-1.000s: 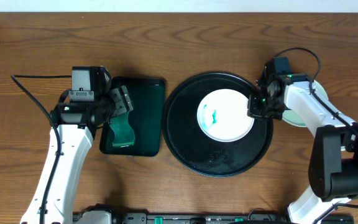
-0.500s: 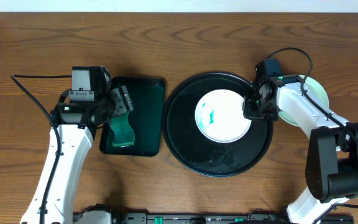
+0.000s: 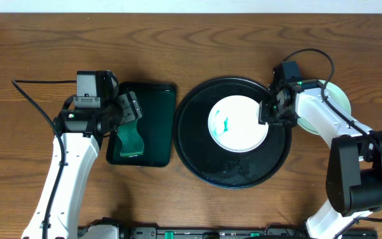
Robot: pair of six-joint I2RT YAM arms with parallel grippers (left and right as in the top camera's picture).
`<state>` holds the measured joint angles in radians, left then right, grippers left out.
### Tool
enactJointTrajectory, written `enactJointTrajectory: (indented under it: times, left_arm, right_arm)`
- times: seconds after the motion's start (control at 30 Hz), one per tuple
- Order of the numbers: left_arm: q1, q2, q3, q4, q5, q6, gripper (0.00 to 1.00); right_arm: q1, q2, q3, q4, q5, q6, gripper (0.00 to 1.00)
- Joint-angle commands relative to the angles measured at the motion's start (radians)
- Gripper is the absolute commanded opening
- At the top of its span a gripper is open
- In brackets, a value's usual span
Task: Clean dirty plates on tray and stack at the side
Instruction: 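Grasp the white plate's right rim with the right gripper, then hold the white plate rim steady on the black tray with right gripper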
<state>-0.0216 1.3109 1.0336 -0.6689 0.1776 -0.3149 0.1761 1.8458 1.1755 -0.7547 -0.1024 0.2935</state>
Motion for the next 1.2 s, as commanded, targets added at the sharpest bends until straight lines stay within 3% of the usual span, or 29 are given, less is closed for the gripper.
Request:
enactJointTrajectory:
  times: [0.0,0.13,0.33,0.73,0.8,0.87,1.17]
  left_arm:
    - [0.001,-0.003,0.018,0.0,0.002,0.004,0.81]
    - [0.001,-0.003,0.018,0.0,0.002,0.004,0.81]
    - [0.001,-0.003,0.018,0.0,0.002,0.004,0.81]
    - [0.001,-0.003,0.018,0.0,0.002,0.004,0.81]
    - [0.001,-0.003,0.018,0.0,0.002,0.004,0.81]
    - [0.001,-0.003,0.018,0.0,0.002,0.004,0.81]
    - [0.001,-0.003,0.018,0.0,0.002,0.004,0.81]
  right_arm:
    - [0.011,0.005,-0.007,0.02,0.007,-0.088,0.54]
    - [0.011,0.005,-0.007,0.05,-0.036,-0.143,0.49]
    - [0.011,0.005,-0.007,0.077,-0.092,-0.238,0.24]
    - [0.016,0.006,-0.056,0.121,-0.041,-0.269,0.25]
    - [0.018,0.006,-0.065,0.131,-0.04,-0.269,0.18]
    - [0.018,0.006,-0.066,0.131,-0.04,-0.264,0.02]
    - [0.02,0.006,-0.066,0.109,-0.045,-0.193,0.01]
